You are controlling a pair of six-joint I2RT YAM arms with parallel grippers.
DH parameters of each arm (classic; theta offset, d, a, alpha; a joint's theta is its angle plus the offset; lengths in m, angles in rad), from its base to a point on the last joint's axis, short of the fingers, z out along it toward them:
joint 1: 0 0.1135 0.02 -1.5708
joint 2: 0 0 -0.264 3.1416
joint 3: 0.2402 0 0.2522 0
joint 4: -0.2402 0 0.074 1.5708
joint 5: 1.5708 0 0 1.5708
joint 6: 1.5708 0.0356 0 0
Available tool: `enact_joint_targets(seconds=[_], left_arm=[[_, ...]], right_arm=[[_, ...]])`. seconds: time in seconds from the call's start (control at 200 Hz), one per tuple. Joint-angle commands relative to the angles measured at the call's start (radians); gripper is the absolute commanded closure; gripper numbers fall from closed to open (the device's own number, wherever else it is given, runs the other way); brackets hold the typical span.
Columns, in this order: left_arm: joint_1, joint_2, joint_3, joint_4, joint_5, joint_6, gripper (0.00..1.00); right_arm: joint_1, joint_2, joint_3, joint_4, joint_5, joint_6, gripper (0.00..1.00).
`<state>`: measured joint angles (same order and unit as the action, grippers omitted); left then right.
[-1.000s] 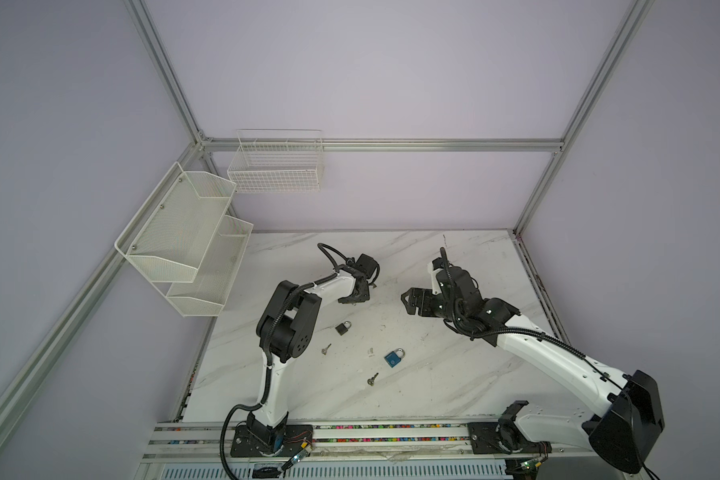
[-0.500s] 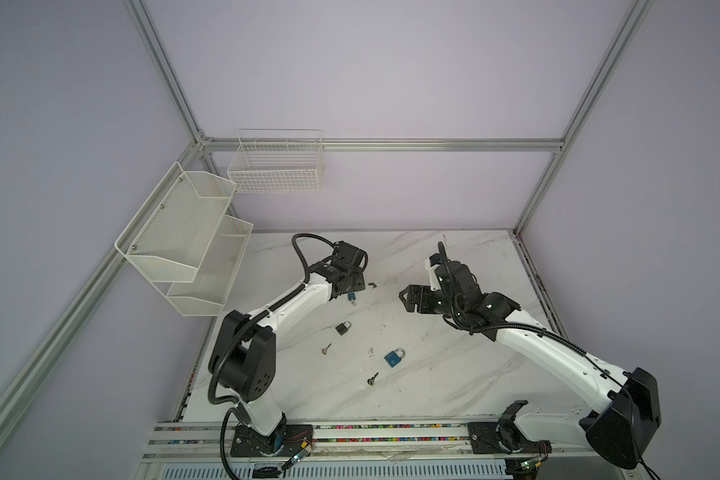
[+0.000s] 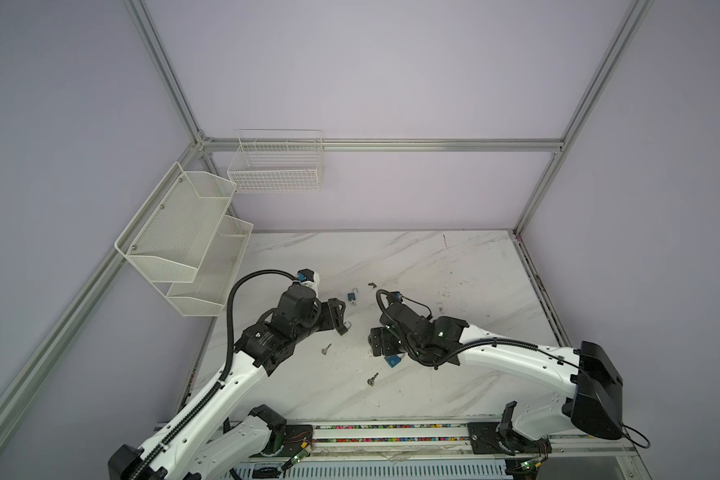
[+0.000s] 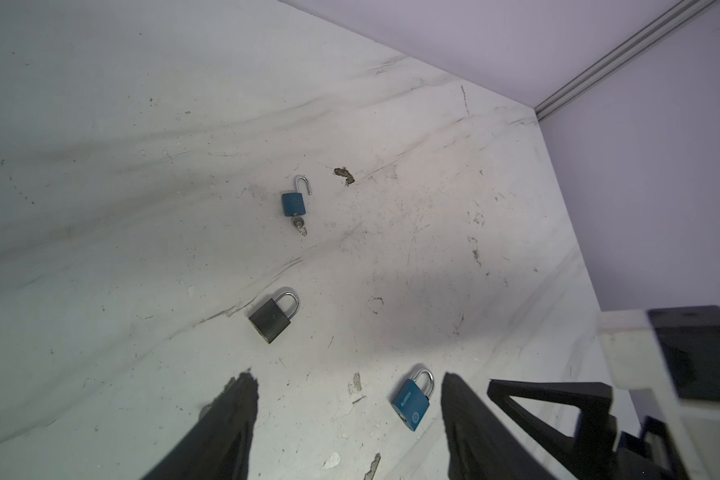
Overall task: Unlock with the key
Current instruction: 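Lower the right gripper onto a silver key ring and close on it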
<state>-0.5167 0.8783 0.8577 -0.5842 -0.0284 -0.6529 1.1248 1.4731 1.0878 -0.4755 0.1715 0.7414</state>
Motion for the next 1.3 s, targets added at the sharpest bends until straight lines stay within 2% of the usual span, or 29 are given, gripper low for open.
enact_joint_targets(seconds=[0.0,0.1,0.255,0.395,0.55,0.735,1.01,1.075,1.22,1.295], left_arm=[[0.004,-0.099,-0.078,0.001,0.032,-0.008,0.29],[0.004,-0.162,-0.093,-0.029,0.019,-0.023,0.28],[0.003,-0.205,-0.101,-0.071,0.005,-0.043,0.28],[0.003,-0.211,-0.112,-0.072,0.012,-0.066,0.28],[0.004,-0.203,-0.121,-0.059,0.019,-0.081,0.28],[0.003,-0.195,-0.131,-0.039,0.027,-0.107,0.28],[0.004,-0.201,-0.143,-0.036,0.024,-0.144,0.28],[0.004,-0.206,-0.150,-0.035,0.021,-0.154,0.28],[0.003,-0.217,-0.165,-0.028,0.005,-0.174,0.28],[0.004,-0.219,-0.170,-0.022,0.001,-0.175,0.28]], right_arm=[[0.094,0.042,-0.015,0.000,0.104,0.189,0.12],[0.156,0.115,-0.008,0.005,0.123,0.264,0.12],[0.186,0.179,-0.025,0.048,0.111,0.323,0.15],[0.201,0.203,-0.052,0.087,0.093,0.344,0.25],[0.201,0.190,-0.097,0.160,0.036,0.281,0.41],[0.201,0.229,-0.094,0.136,0.000,0.225,0.51],[0.201,0.286,-0.062,0.112,-0.023,0.139,0.57],[0.201,0.290,-0.054,0.116,-0.019,0.117,0.61],[0.201,0.306,-0.027,0.095,-0.001,0.095,0.62],[0.201,0.324,-0.013,0.078,0.002,0.088,0.67]])
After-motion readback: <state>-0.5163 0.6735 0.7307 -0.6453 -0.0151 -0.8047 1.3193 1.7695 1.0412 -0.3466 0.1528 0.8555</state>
